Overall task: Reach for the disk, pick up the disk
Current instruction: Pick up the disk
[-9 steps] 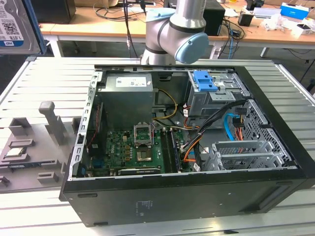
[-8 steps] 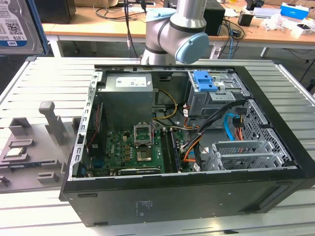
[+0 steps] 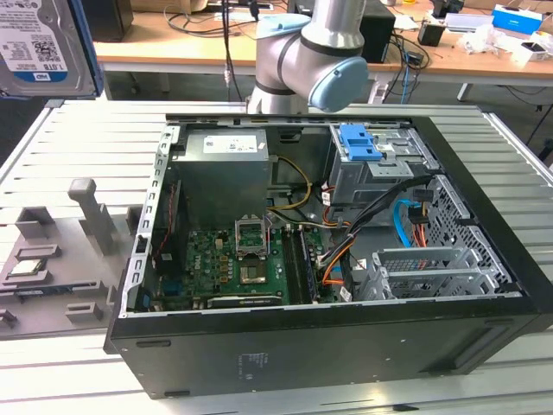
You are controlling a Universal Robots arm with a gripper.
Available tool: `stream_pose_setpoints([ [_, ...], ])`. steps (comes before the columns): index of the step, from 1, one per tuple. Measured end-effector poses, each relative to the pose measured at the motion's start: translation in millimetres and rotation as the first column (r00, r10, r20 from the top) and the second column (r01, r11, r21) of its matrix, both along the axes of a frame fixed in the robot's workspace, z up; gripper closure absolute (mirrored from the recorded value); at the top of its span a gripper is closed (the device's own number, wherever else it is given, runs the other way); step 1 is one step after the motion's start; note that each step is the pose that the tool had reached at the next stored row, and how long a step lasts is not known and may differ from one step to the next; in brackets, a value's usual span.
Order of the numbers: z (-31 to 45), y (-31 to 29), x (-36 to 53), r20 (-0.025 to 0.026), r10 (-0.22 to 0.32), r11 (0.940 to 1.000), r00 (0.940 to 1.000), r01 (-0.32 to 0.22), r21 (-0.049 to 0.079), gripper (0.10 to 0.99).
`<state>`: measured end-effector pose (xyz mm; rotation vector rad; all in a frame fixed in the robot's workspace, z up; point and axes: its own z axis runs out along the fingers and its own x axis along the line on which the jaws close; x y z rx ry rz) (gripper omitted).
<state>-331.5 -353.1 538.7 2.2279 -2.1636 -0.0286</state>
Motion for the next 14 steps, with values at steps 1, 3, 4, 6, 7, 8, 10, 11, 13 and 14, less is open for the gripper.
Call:
stream_pose_setpoints([
  [1, 0.0, 0.1, 4.9, 0.0, 0.0, 1.0, 1.0, 0.0, 0.0, 0.722],
  [3, 0.0, 0.3, 13.4, 0.0, 0.0, 1.0, 1.0, 0.0, -0.001, 0.722],
  [4, 0.0, 0.4, 16.1, 0.0, 0.0, 1.0, 1.0, 0.0, -0.001, 0.722],
  [6, 0.0, 0.6, 23.4, 0.0, 0.0, 1.0, 1.0, 0.0, -0.002, 0.722],
  [7, 0.0, 0.9, 30.1, 0.0, 0.0, 1.0, 1.0, 0.0, -0.002, 0.722],
  [8, -0.1, 1.0, 35.2, 0.0001, 0.0, 1.0, 1.0, 0.0, -0.002, 0.722],
  [10, 0.0, 1.3, 42.9, -0.0001, 0.0, 1.0, 1.0, 0.0, -0.003, 0.722],
  [11, 0.0, 1.6, 49.5, 0.0, 0.0, 1.0, 1.0, 0.0, -0.003, 0.722],
  [13, 0.0, 1.8, 55.8, 0.0001, 0.0, 1.0, 1.0, 0.0, -0.003, 0.722],
  [14, 0.0, 2.0, 60.7, 0.0, 0.0, 1.0, 1.0, 0.0, -0.004, 0.722],
])
